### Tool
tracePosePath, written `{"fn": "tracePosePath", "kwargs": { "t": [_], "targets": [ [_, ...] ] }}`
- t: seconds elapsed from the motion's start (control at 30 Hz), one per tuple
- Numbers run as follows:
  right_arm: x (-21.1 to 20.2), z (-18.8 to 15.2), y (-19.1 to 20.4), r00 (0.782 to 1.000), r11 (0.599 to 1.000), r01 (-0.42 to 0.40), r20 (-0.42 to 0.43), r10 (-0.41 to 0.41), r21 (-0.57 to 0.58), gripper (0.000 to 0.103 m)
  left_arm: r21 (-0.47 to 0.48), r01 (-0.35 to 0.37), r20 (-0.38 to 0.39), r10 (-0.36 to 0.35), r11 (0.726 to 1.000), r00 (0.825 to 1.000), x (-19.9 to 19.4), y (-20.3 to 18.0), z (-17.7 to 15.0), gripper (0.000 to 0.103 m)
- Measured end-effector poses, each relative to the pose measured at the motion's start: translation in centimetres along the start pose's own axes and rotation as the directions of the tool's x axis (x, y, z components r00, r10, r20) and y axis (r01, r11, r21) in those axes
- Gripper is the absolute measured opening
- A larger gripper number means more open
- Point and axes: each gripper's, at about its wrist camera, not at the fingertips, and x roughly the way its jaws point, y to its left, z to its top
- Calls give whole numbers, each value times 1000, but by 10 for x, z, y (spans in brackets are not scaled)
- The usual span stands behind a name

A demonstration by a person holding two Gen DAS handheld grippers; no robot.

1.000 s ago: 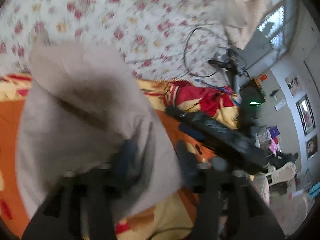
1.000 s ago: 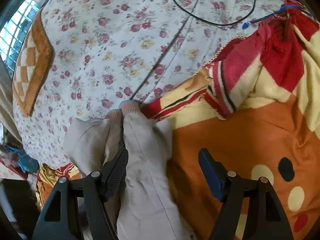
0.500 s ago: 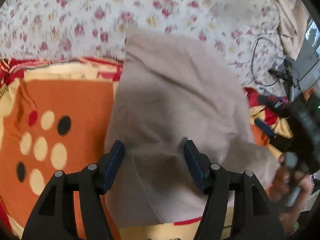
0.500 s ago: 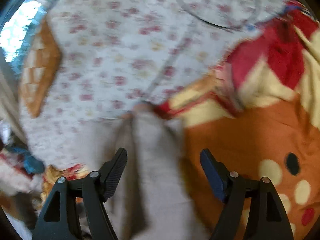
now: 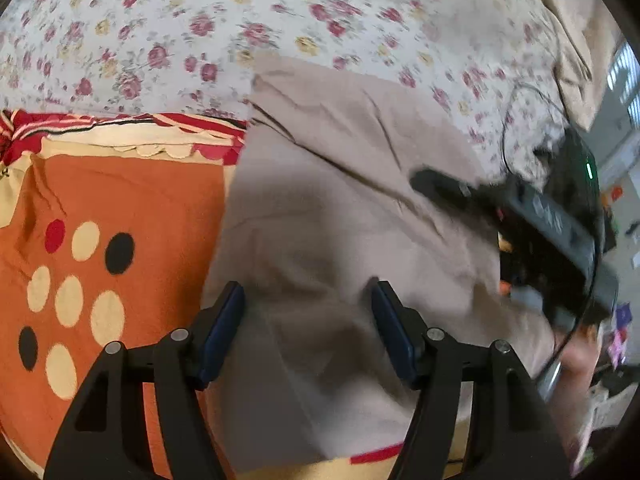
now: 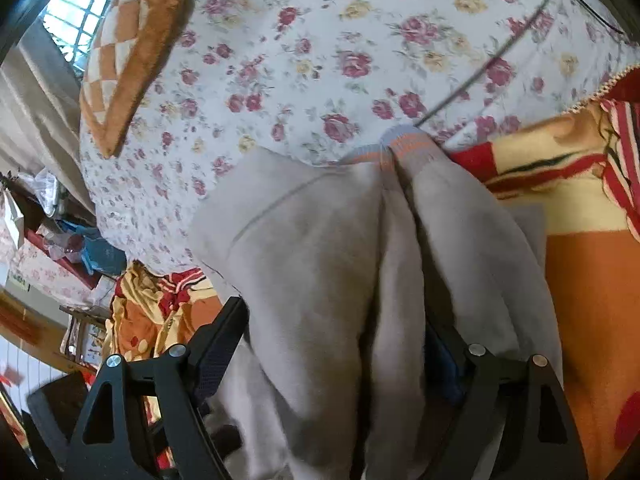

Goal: Fold large clothes

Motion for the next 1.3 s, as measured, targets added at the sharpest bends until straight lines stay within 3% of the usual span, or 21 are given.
{"fn": "tracePosePath", "kwargs": {
  "t": [0.17, 0.23, 0.3, 0.4, 0.57, 0.63, 0.7, 0.8, 0.83, 0.87, 0.93, 0.97, 1.0, 1.03, 1.1, 1.17, 1.2, 1.23, 1.3],
  "targets": [
    [-4, -3, -3, 1000, 1000, -5, 16, 5, 10, 78, -32, -48, -12, 47, 998, 999, 16, 13, 18, 68],
    [-4, -2, -3, 999, 1000, 1, 37, -1, 4, 63, -31, -75, -46, 73, 997, 996, 28, 16, 23, 68],
    [-3, -3, -3, 999, 1000, 15, 50, -15, -2, 28, -29, -76, -48, 75, 997, 996, 33, 16, 26, 68],
    [-7, -2, 1, 997, 1000, 5, 75, -4, -14, 9, -7, -84, -51, 84, 996, 995, 36, 11, 26, 68],
    [-52, 2, 7, 979, 999, -42, 197, 45, -21, 3, 15, -16, -17, 17, 1000, 1000, 17, -5, 30, 68],
    [-73, 1, 1, 966, 1000, 10, 258, -4, -23, 3, 43, -3, 17, 2, 999, 1000, 8, -15, 32, 68],
    [-80, 3, -21, 958, 997, 67, 276, -76, 41, 1, 71, -40, 44, 37, 997, 998, 11, -22, 31, 75],
    [-61, 4, -50, 939, 958, 258, 201, -279, 125, 0, 81, -93, -55, 98, 992, 994, 42, -18, 26, 77],
    [-57, 4, -55, 943, 955, 262, 173, -284, 139, 0, 55, -88, -61, 91, 995, 994, 46, -12, 24, 77],
    [-58, 5, -57, 947, 955, 254, 160, -278, 156, 8, 28, -71, -56, 73, 997, 996, 44, -6, 23, 77],
    [-80, 9, -48, 932, 951, 261, 213, -293, 166, 17, -1, -46, -55, 46, 999, 997, 41, 1, 23, 77],
    [-94, 11, -36, 918, 954, 270, 264, -295, 127, 32, -5, -42, -56, 41, 999, 998, 40, 3, 22, 77],
    [-106, 12, -23, 909, 958, 272, 303, -285, 85, 40, -3, -40, -53, 40, 999, 998, 39, 3, 22, 77],
    [-113, 12, -11, 915, 967, 252, 315, -252, 41, 40, 2, -43, -50, 43, 999, 998, 40, 2, 22, 77],
    [-116, 13, 19, 957, 986, 144, 264, -118, -82, 40, 30, -53, -38, 54, 998, 998, 39, -3, 20, 78],
    [-103, 14, 49, 984, 970, 98, 165, -61, -223, 48, 57, -63, -24, 65, 996, 998, 37, -8, 17, 78],
    [-85, 16, 65, 992, 945, 108, 98, -81, -308, 64, 60, -64, -22, 66, 996, 998, 37, -8, 16, 78],
    [-66, 19, 75, 993, 920, 120, 31, -117, -373, 70, 55, -62, -24, 63, 997, 998, 38, -7, 16, 78],
    [-24, 29, 82, 977, 878, 179, -29, -213, -444, 71, 38, -53, -32, 54, 998, 998, 43, -4, 20, 78]
  ]
}}
